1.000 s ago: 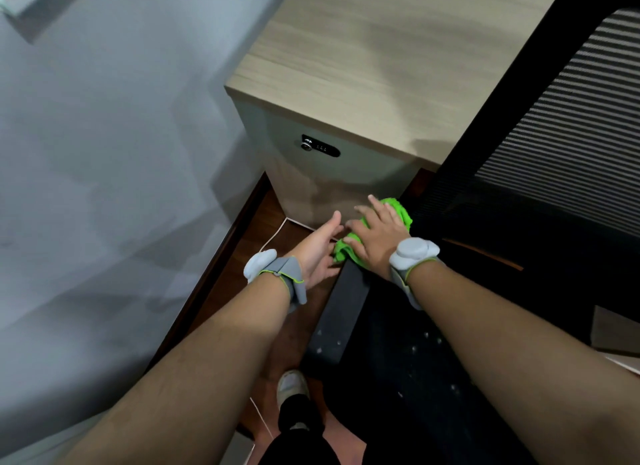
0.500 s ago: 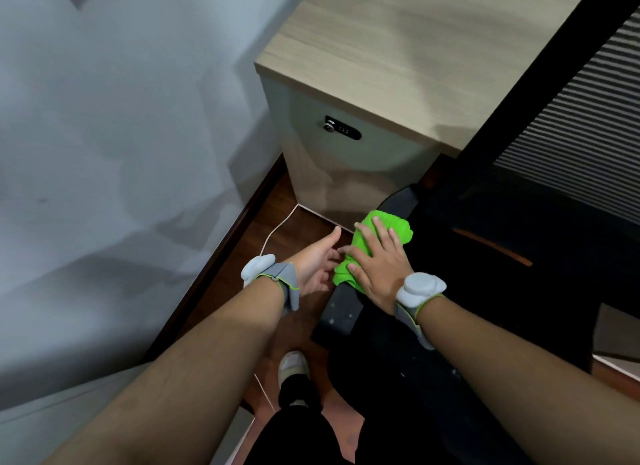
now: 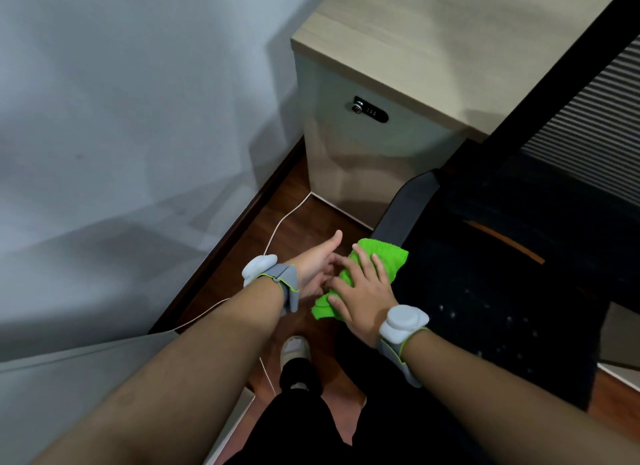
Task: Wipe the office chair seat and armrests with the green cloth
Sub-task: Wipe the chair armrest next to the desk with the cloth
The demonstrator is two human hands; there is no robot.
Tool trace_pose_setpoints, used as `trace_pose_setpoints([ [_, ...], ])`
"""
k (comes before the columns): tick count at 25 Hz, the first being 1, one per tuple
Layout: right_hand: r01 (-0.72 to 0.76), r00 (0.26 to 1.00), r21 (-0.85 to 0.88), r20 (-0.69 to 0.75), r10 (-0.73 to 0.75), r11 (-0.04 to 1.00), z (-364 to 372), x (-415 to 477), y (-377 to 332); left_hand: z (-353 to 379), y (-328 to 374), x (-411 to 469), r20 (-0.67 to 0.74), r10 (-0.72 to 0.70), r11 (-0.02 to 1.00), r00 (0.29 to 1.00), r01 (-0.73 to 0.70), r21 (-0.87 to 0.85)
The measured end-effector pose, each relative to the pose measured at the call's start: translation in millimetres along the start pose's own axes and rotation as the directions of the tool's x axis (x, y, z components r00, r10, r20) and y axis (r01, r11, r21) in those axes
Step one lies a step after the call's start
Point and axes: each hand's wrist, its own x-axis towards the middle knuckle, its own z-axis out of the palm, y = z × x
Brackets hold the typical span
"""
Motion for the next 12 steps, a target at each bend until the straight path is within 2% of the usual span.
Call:
trace_pose_setpoints([
  [3, 0.101, 0.995, -0.134, -0.012, -0.103, 0.986, -2, 1, 5, 3, -6, -4, 0.005, 0.005, 1.000, 1.000, -0.005, -0.017],
  [7, 0.276, 0.960, -0.146, -0.009, -0.280, 0.950, -8, 15, 34, 9, -1, -2, 0.039, 0.018, 0.999, 0.999, -0.016, -0.046],
  [10, 0.186, 0.982, -0.159, -0.017, -0.191, 0.970, -16, 32, 57, 13, 9, 1, 0.043, 0.122, 0.972, 0.992, -0.111, -0.209],
  [12, 0.098, 0.995, -0.112, -0.005, -0.099, 0.989, -20, 37, 66, 14, 14, 1, 0.034, 0.165, 0.965, 0.986, -0.154, -0.214],
])
